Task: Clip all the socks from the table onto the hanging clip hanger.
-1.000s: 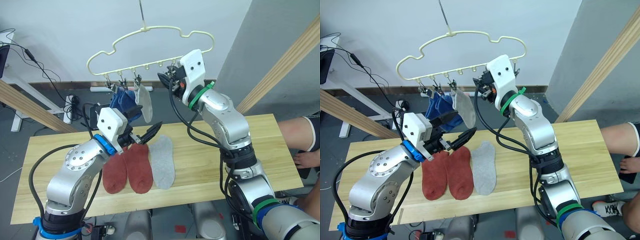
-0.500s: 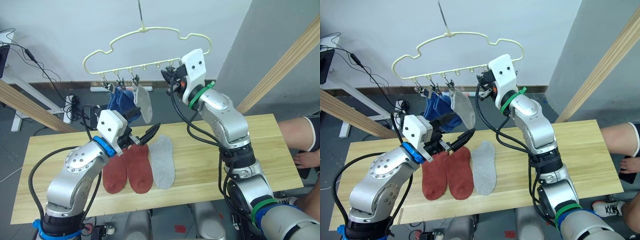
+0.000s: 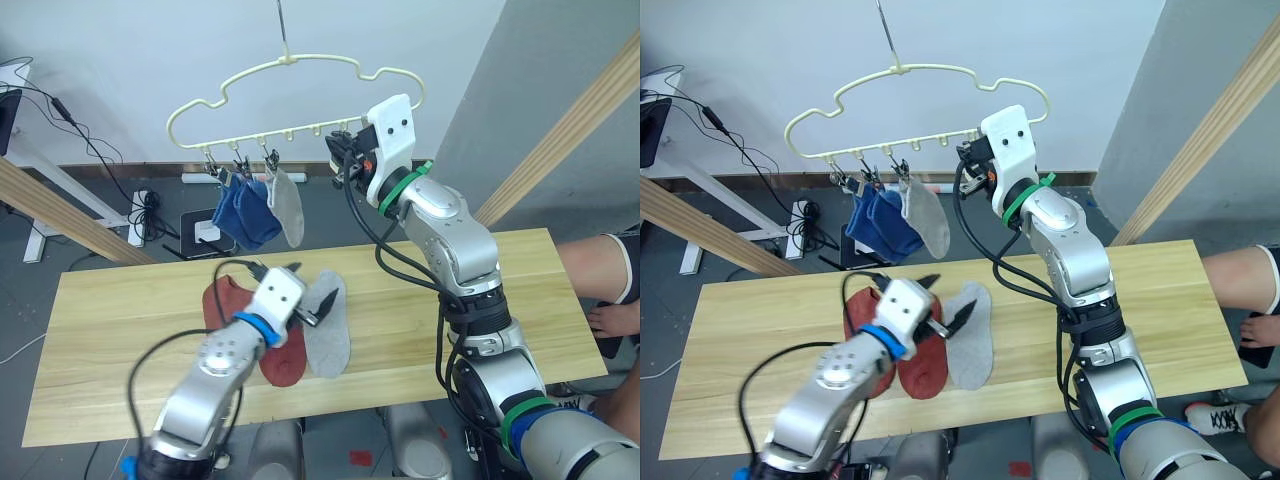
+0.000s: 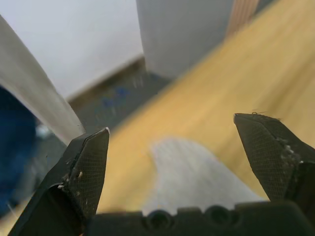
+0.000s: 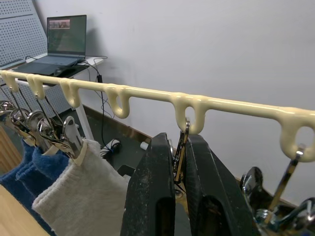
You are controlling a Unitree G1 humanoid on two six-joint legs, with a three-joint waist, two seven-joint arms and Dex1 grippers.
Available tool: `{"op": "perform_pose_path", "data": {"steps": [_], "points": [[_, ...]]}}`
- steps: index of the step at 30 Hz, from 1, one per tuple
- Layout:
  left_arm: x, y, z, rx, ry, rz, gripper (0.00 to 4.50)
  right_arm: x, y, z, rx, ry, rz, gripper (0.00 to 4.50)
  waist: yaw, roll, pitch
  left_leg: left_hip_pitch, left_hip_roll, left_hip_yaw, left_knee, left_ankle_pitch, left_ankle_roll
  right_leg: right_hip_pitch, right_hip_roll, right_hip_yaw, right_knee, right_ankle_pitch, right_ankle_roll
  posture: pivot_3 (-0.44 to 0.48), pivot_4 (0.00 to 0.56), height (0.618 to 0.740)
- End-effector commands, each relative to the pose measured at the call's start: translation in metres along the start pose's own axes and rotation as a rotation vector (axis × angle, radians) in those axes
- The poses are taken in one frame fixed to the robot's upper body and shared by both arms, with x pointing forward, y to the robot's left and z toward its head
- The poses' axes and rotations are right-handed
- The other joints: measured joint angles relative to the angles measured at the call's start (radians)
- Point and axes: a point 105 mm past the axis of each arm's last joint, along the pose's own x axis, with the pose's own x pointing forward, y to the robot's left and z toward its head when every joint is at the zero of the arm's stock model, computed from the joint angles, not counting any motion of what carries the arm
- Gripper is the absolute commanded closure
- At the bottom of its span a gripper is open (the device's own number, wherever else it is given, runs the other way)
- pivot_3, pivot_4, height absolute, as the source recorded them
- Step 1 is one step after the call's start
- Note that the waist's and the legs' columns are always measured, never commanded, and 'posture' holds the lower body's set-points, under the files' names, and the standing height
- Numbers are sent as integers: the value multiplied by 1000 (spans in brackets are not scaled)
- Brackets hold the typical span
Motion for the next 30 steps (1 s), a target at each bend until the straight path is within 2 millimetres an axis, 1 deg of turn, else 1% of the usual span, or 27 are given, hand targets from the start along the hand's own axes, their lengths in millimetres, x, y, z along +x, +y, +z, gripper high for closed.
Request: {"op": "perform_pose_path", "data": {"steps": [1, 3, 6, 8, 13, 16, 17, 18, 20, 21, 23, 27, 29, 30], "points": [[11, 3, -13, -2, 63, 87, 0, -1, 3, 17, -2, -63, 23, 4484, 0, 0, 0, 0, 0, 0, 0, 0, 0, 0, 0, 0, 0, 0, 0, -107, 368, 740], [19, 2, -20, -2, 93, 105, 0, -1, 3, 16, -2, -59, 24, 4484, 0, 0, 0, 0, 0, 0, 0, 0, 0, 0, 0, 0, 1, 0, 0, -111, 368, 740], [29, 0, -25, -23, 107, 120, 0, -1, 3, 16, -2, -56, 25, 4484, -1, 0, 0, 0, 0, 0, 1, 0, 0, 0, 0, 0, 1, 0, 0, -118, 369, 740], [34, -5, -27, -36, 115, 96, 0, -1, 4, 17, -1, -58, 28, 4484, -1, 0, 0, 0, 0, 0, 1, 1, -2, 0, 0, 0, 0, 0, 0, -121, 370, 740], [37, -10, -29, -46, 111, 63, 0, -1, 6, 17, 3, -60, 34, 4484, -2, 0, 0, 0, 0, 0, 0, 2, -3, 0, 0, 0, 0, 0, 0, -123, 370, 740], [38, -9, -38, -70, 141, 63, 0, -1, 6, 17, 6, -59, 36, 4484, -2, 0, 0, 0, 0, 0, 0, 2, -3, 0, 0, 0, 0, 0, 0, -123, 369, 740], [39, -8, -40, -72, 145, 66, 299, -1, 7, 17, 7, -59, 37, 4500, -2, 0, 0, 0, 0, 0, 0, 2, -3, 0, 0, 0, 0, 0, 0, -123, 369, 740], [40, -8, -41, -69, 145, 63, 406, -1, 7, 17, 8, -59, 38, 4500, -1, 0, 0, 0, 0, 0, 0, 2, -3, 0, 0, 0, 0, 0, 0, -123, 369, 740], [42, -9, -41, -59, 135, 52, 883, -1, 7, 17, 8, -60, 39, 4500, -1, 0, 0, 0, 0, 0, 1, 2, -3, 0, 0, 0, 0, 0, 0, -123, 369, 740], [42, -9, -40, -58, 132, 50, 1243, -1, 8, 17, 9, -60, 39, 4500, -2, 0, 0, 0, 0, 0, 1, 2, -3, 0, 0, 0, 0, 0, 0, -123, 369, 740], [42, -8, -41, -57, 129, 46, 1776, -1, 8, 17, 9, -59, 40, 4500, -2, 0, 0, 0, 0, 0, 1, 2, -3, 0, 0, 0, 0, 0, 0, -131, 369, 740], [40, -3, -42, -44, 121, 51, 2998, -2, 8, 16, 9, -57, 37, 4500, -2, 0, 0, 0, 0, 0, 1, 2, -3, 0, 0, 0, 0, 0, 0, -132, 368, 740], [40, -3, -38, -23, 94, 44, 3578, -2, 7, 16, 9, -57, 35, 4500, -2, 0, 0, 0, 0, 0, 1, 2, -3, 0, 0, 0, 0, 0, 0, -133, 368, 740], [39, -2, -32, -1, 61, 40, 3865, -2, 7, 16, 9, -57, 33, 4500, -3, 0, 0, 0, 0, 0, 1, 2, -3, 0, 0, 0, 0, 0, 0, -133, 368, 740]]}}
